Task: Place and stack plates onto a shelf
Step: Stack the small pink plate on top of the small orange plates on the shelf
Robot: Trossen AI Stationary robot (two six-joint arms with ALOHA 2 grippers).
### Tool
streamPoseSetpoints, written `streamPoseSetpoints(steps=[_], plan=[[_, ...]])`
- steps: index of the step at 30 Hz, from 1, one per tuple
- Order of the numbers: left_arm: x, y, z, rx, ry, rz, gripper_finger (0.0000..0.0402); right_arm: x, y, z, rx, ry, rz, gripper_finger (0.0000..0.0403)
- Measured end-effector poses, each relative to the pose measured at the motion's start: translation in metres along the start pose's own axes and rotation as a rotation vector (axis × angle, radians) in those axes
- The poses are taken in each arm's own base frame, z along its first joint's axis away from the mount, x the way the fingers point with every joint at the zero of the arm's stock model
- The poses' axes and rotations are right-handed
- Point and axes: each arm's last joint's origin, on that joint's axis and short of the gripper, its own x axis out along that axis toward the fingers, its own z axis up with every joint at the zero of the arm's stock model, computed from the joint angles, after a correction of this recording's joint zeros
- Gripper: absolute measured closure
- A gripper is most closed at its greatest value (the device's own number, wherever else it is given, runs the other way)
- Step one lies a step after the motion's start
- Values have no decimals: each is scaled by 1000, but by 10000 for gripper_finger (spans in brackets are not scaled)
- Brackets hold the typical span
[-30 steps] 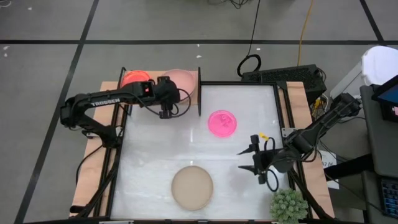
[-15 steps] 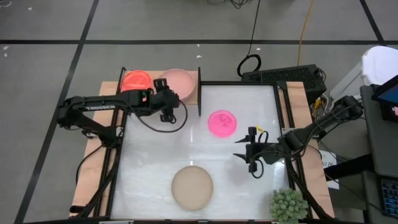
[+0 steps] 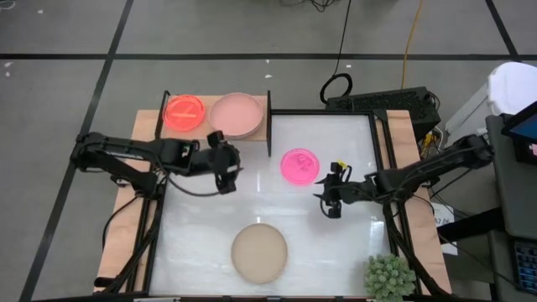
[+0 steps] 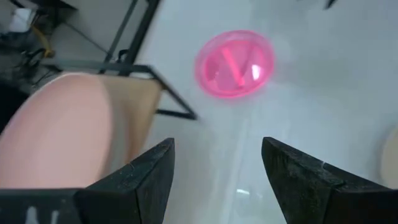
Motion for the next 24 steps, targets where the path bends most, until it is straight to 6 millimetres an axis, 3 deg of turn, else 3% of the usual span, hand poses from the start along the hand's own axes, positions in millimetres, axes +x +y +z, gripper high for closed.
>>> streamPoseSetpoints(steps=[5, 12, 24], plan=[[3, -22, 9, 6, -84, -48, 156, 16, -7, -13, 4, 34, -5, 250], [13, -45, 20, 91, -295, -81, 156, 30, -15, -18, -4, 78, 5, 263], [47, -59, -11, 107, -346, -78, 156, 57, -17, -24, -24, 99, 61, 264]])
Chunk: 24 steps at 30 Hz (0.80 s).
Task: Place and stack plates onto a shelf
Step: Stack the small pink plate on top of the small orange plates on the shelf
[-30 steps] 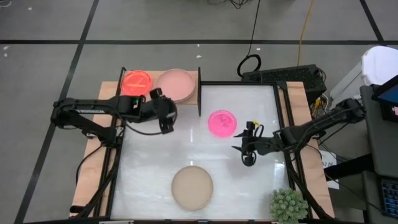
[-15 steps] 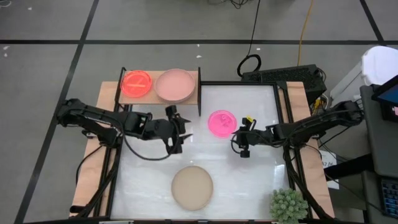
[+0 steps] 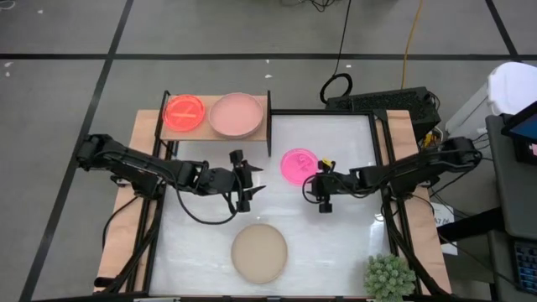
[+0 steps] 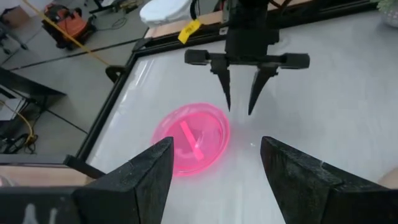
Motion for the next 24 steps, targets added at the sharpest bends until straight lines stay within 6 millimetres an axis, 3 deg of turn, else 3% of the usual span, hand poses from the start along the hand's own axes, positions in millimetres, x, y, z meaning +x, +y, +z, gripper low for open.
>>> streamPoseSetpoints(steps=[14, 24], plan=[[0, -1, -2, -23, 3, -6, 156, 27, -11, -17, 26, 112, -44, 264], [1, -1, -2, 2, 3, -6, 156, 41, -12, -19, -14, 97, -61, 275]])
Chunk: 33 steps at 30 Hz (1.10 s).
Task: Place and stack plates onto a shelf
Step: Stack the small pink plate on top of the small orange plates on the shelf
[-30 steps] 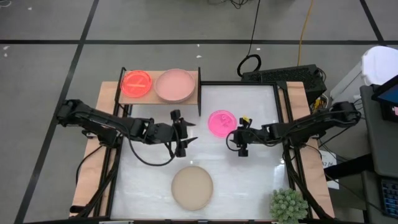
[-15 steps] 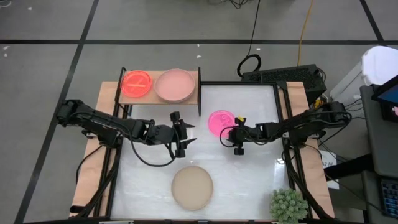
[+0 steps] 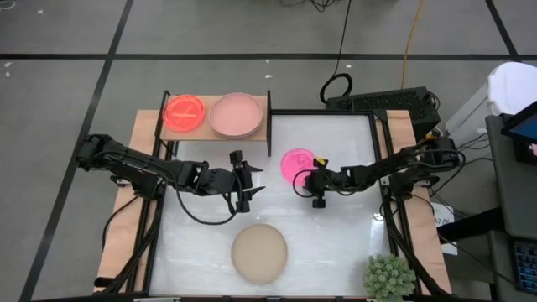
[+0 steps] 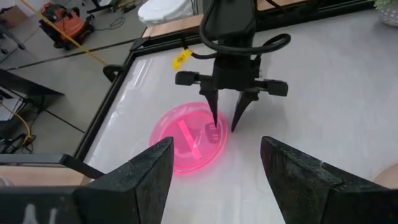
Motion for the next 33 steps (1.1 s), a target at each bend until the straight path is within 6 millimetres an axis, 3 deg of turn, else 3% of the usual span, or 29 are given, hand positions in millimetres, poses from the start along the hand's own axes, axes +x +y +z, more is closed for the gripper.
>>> streamPoseSetpoints(steps=[13, 22, 33], plan=[[0, 0, 0, 11, 0, 1, 156, 1, 0, 0, -40, -4, 3, 397], [0, 0, 0, 10, 0, 1, 156, -7, 7, 5, -103, -39, 16, 402], [2, 5, -1, 9, 5, 14, 156, -42, 11, 23, -131, -184, 45, 403]])
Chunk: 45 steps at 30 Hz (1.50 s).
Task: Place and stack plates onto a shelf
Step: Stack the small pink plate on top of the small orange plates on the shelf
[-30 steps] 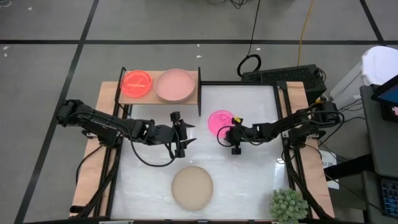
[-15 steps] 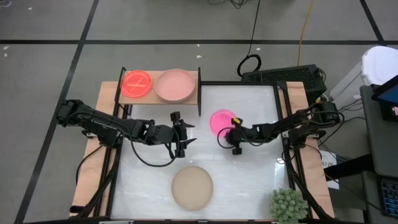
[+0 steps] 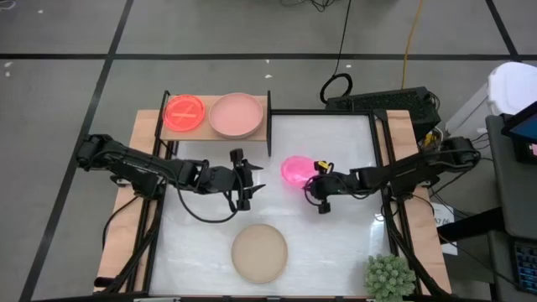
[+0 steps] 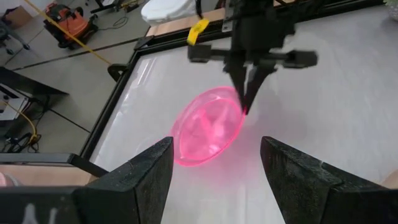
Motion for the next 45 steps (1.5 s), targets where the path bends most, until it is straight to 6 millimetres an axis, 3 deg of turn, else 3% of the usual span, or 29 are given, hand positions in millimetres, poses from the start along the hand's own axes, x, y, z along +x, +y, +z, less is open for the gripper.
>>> streamPoseSetpoints(steps=[14, 22, 28, 45], plan=[[0, -5, 0, 33, -18, -149, 156, -38, 11, 23, -28, -232, 248, 403], [16, -28, -6, 198, -45, -352, 156, -41, 17, 29, -43, -310, 384, 403], [32, -39, -11, 320, -74, -377, 156, -43, 19, 33, -22, -368, 491, 403], [57, -44, -27, 372, -28, -438, 165, -46, 18, 40, -13, -454, 515, 403]])
